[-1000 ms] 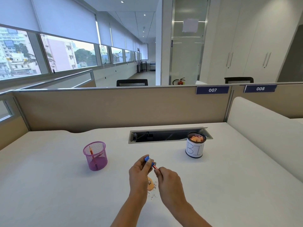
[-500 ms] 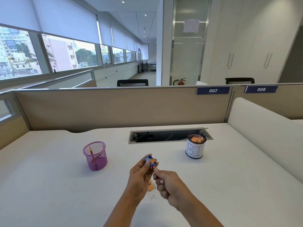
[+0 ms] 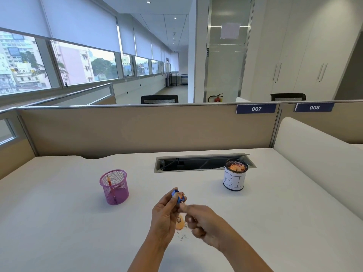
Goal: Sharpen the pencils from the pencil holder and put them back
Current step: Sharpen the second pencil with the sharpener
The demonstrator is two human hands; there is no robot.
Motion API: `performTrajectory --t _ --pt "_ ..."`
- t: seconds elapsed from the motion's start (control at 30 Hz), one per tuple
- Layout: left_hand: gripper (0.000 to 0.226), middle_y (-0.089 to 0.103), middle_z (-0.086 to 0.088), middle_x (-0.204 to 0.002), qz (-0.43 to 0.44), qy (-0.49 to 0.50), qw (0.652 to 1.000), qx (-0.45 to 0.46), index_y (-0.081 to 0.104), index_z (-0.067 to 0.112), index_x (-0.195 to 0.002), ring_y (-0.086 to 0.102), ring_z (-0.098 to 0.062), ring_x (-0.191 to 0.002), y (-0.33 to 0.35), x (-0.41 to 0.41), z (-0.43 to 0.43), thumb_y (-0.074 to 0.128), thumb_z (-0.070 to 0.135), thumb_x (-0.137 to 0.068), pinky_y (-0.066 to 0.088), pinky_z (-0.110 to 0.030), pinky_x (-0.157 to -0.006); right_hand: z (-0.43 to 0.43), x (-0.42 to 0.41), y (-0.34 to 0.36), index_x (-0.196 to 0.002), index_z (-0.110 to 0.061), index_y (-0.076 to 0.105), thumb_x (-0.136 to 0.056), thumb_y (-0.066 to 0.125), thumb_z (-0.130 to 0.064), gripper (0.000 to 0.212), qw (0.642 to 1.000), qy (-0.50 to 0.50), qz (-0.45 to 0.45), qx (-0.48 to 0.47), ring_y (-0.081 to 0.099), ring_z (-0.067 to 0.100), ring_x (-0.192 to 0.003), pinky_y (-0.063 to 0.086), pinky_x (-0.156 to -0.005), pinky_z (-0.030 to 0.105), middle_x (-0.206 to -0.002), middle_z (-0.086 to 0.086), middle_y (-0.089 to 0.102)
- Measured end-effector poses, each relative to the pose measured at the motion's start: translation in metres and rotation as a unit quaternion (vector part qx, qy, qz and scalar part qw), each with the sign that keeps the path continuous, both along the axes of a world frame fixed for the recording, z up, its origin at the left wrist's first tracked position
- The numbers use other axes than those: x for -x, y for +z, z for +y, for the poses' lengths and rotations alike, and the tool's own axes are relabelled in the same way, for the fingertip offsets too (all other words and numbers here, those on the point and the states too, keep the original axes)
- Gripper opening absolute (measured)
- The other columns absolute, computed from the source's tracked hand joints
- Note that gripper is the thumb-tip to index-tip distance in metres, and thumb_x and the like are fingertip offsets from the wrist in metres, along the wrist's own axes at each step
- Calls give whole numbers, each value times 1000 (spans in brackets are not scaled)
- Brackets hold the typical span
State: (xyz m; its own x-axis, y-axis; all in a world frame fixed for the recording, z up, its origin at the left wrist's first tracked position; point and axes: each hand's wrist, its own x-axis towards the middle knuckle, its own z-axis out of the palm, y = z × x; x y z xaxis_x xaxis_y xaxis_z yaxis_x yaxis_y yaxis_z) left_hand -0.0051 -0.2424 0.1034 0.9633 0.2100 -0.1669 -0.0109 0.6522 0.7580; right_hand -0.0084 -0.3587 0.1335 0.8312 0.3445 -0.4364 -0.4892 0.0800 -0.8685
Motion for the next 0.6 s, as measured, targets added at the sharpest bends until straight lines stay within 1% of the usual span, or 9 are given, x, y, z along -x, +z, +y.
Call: performTrajectory --t 0.07,0.17,0.23,0.3,0.37,0.43,0.5,0.53,0.6 --pt "17 73 -7 -77 18 37 997 -66 64 6 -96 70 -18 -73 -2 -2 2 55 -2 -84 57 -22 -66 -1 -3 -6 -89 -12 55 -91 59 -22 11 962 9 -189 198 42 6 -50 33 -44 13 -56 -7 50" --pt "20 70 -8 -88 35 94 984 -149 64 6 -100 66 -22 -86 -1 -1 -5 63 4 -80 52 -27 -79 2 -4 -15 -93 -15 60 -96 49 -30 19 806 8 -423 413 43 7 -62 30 -52 12 -78 -1 58" --pt "21 68 -7 -91 50 133 972 -188 63 9 -102 64 -22 -88 4 0 -14 64 9 -81 50 -30 -85 4 -3 -23 -90 -16 64 -89 60 -30 14 701 -2 -508 500 37 7 -58 18 -42 11 -78 -1 61" --pt "22 67 -8 -96 62 159 964 -203 62 10 -106 63 -23 -91 9 0 -22 61 12 -84 48 -35 -91 8 1 -23 -69 -20 64 -62 85 -26 23 650 17 -518 556 25 5 -45 -4 -40 11 -56 -3 56" --pt "23 65 -8 -100 66 163 962 -209 61 10 -109 62 -24 -94 11 1 -25 57 12 -87 46 -37 -94 12 -3 -31 -59 -22 60 -46 92 -27 35 641 28 -525 560 18 6 -41 -12 -45 11 -45 -2 51" --pt "22 65 -8 -100 60 151 963 -214 60 11 -110 62 -24 -94 11 1 -24 54 12 -89 47 -36 -92 12 4 -23 -64 -19 60 -51 90 -30 35 633 35 -516 576 22 9 -41 -9 -42 12 -48 -2 56" --pt "21 66 -6 -95 51 129 967 -215 60 13 -109 62 -24 -94 11 1 -22 53 11 -90 47 -34 -88 14 3 -21 -91 -14 59 -83 67 -30 19 668 -4 -494 556 38 11 -56 12 -40 14 -78 -1 67" --pt "19 67 -3 -91 47 118 968 -216 60 15 -107 63 -23 -94 12 1 -21 53 11 -90 47 -34 -85 16 1 -23 -101 -14 54 -94 51 -29 17 701 -11 -470 536 43 14 -65 23 -46 15 -89 1 66" --pt "16 67 3 -86 41 96 970 -221 59 19 -103 62 -22 -93 13 1 -20 52 11 -90 43 -35 -80 19 0 -23 -95 -17 49 -101 33 -32 23 754 -12 -424 502 47 16 -72 31 -56 23 -85 0 57"
